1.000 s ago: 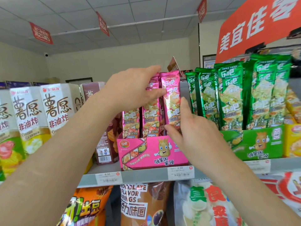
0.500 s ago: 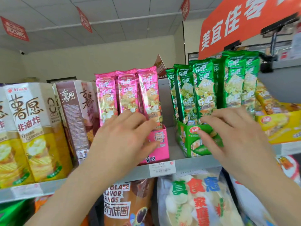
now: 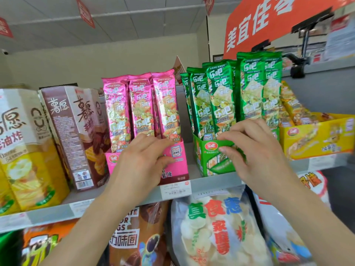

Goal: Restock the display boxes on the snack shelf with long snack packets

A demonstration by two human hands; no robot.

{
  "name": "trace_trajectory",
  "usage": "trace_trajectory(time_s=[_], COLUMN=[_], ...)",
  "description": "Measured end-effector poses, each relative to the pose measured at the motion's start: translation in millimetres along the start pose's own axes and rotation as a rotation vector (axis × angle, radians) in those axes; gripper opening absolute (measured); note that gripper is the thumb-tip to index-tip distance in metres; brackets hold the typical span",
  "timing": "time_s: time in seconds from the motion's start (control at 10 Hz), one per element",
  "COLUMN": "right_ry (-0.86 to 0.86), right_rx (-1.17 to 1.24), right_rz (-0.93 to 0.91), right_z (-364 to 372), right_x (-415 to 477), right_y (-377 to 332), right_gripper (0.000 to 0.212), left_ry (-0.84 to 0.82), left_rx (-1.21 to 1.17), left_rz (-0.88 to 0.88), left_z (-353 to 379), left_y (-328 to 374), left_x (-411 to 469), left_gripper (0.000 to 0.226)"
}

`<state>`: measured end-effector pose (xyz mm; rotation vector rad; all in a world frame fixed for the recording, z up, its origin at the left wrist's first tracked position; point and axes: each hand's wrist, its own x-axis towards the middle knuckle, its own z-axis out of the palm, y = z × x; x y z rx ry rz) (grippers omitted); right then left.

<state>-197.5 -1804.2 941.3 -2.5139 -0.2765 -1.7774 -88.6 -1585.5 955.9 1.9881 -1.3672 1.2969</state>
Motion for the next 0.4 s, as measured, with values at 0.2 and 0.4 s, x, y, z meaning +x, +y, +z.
trace_trajectory(time_s=[0.2,0.4], right_ry=[0.084,0.169], right_rx=[-0.016,0.097], right_rz=[0.028,0.281], right_z=[-8,-59], right_x=[-11,-40], right_y=[-8,-29], right_gripper=[0.024,0.024], left_ry=[-0.013,0.139], left_rx=[0.014,-0.043], left_rz=[-0.048,-0.081], left_z=[-2,-30], left_y=[8,17], left_x=[2,-24], left_gripper=[0.029,0.024])
